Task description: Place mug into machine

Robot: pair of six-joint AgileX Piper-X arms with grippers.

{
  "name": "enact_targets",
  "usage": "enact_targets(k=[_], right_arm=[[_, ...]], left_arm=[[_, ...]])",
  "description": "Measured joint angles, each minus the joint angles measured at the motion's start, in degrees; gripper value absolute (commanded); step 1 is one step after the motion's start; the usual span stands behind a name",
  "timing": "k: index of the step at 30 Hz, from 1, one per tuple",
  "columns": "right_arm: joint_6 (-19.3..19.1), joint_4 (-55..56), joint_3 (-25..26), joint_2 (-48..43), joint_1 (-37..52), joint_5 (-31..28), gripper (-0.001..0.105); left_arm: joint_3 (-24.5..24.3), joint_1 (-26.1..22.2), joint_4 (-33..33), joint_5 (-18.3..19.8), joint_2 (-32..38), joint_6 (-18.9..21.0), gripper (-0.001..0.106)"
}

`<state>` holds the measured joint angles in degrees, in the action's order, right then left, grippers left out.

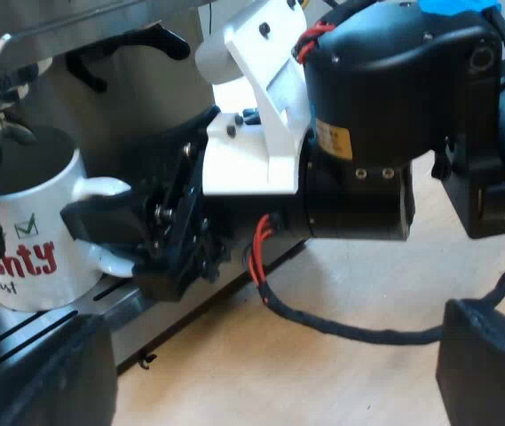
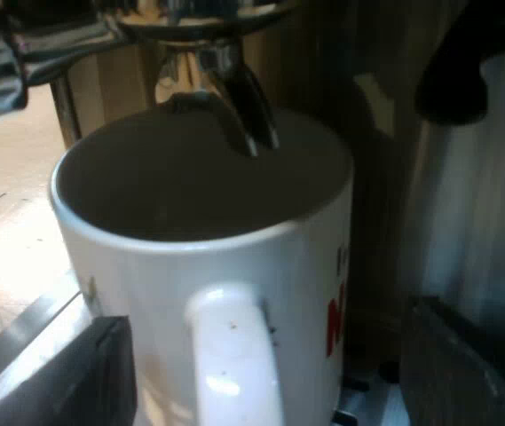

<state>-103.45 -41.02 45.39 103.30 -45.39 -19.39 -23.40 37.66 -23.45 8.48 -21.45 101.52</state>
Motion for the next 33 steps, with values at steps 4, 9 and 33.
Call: enact_targets(k=[4,9,33], right_arm=[[0.2,1.0,0.0,-0.9,-1.1,-0.7,0.064],[0.2,6.3,0.0,-3.8,-2.5,-3.4,0.064],[-0.6,30.2,0.0,-27.7,-12.1,-7.7,0.059]], left_arm=[[-1.2,0.0,0.0,0.0,0.0,0.0,0.085],[-2.6,0.0,0.1,0.0,0.0,0.0,0.085],[-13.1,0.0,-2.6,0.0,0.0,-0.2,0.085]])
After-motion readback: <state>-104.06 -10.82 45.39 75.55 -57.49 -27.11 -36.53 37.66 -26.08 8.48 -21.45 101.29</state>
